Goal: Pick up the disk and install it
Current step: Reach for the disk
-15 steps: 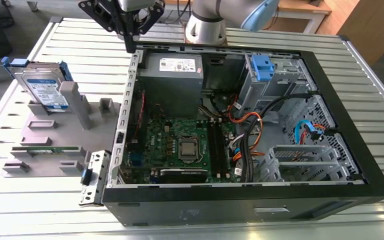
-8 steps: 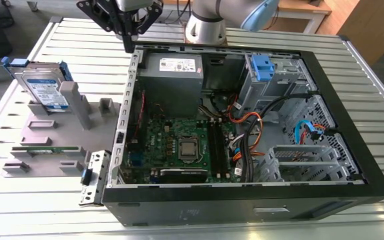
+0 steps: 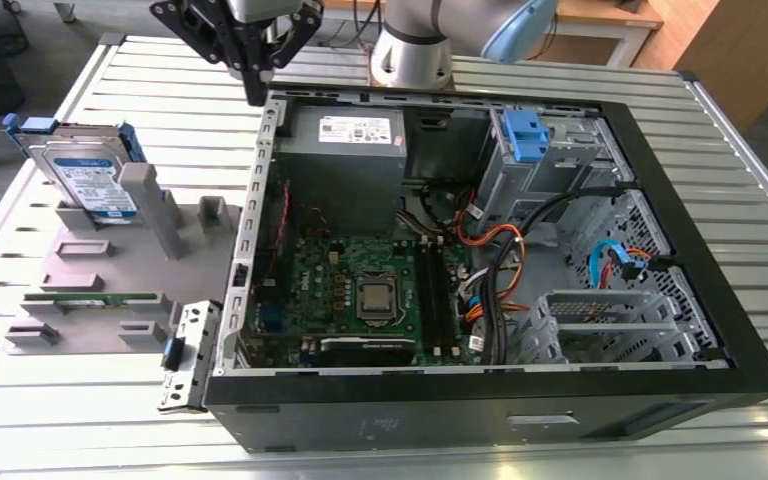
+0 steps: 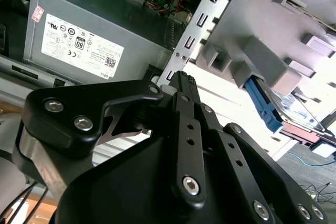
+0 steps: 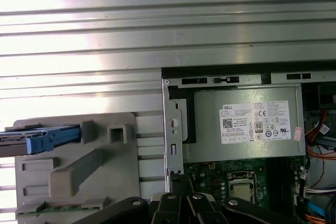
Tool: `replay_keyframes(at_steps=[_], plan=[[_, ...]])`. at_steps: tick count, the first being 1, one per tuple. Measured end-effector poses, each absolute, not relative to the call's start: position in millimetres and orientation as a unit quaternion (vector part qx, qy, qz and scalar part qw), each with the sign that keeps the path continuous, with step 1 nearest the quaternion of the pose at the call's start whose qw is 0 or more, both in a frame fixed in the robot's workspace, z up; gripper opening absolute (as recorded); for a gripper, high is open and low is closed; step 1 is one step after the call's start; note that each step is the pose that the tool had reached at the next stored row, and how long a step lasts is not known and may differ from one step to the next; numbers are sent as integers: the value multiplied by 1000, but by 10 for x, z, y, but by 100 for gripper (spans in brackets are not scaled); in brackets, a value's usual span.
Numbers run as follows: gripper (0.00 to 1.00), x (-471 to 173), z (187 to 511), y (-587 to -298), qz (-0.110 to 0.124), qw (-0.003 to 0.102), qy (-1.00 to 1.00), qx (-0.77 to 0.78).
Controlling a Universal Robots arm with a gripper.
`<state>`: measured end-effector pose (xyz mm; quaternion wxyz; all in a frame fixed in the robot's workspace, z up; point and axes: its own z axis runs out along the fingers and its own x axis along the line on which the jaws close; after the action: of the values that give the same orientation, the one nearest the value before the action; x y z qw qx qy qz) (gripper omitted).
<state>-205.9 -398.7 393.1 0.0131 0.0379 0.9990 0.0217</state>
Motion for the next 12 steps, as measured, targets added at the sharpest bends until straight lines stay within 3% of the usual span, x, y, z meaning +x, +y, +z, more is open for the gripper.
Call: replay_keyframes(at_steps=[12], plan=[[11,-2094,3930,-3987,22,13,999,38]])
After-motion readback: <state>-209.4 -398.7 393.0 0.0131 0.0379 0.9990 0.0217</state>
